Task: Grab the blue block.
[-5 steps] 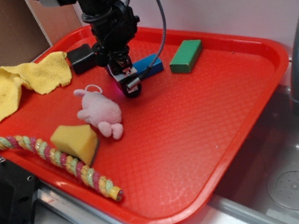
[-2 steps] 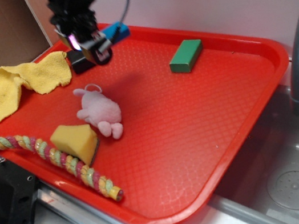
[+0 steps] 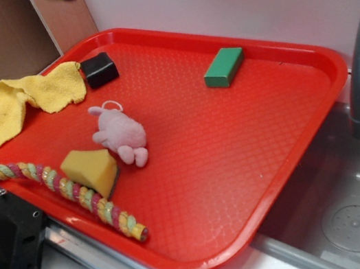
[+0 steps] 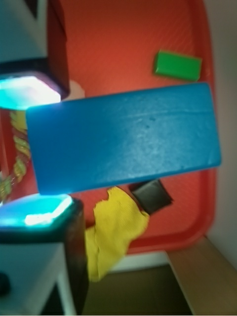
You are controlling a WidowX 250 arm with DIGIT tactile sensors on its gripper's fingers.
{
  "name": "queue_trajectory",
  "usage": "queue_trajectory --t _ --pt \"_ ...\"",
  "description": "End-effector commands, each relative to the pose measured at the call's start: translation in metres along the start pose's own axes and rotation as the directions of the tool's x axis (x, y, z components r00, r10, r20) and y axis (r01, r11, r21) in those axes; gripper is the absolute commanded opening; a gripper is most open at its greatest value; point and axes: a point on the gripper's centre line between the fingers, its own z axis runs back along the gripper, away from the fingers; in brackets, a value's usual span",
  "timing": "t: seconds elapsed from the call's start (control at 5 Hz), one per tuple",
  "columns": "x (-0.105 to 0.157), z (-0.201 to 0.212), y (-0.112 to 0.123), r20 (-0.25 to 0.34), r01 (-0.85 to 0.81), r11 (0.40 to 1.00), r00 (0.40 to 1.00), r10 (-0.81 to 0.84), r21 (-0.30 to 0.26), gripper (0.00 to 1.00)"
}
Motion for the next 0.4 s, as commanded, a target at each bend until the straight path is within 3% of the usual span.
queue_trajectory --t 0.0,0.2 --pt "0.0031 0.0498 -0.0076 0.012 -0.033 0.993 0.999 0.035 -0.115 0.0" --pt "-0.0028 0.0421 -0.0074 -0.007 -0.059 0.997 0.998 0.059 -0.039 0.0"
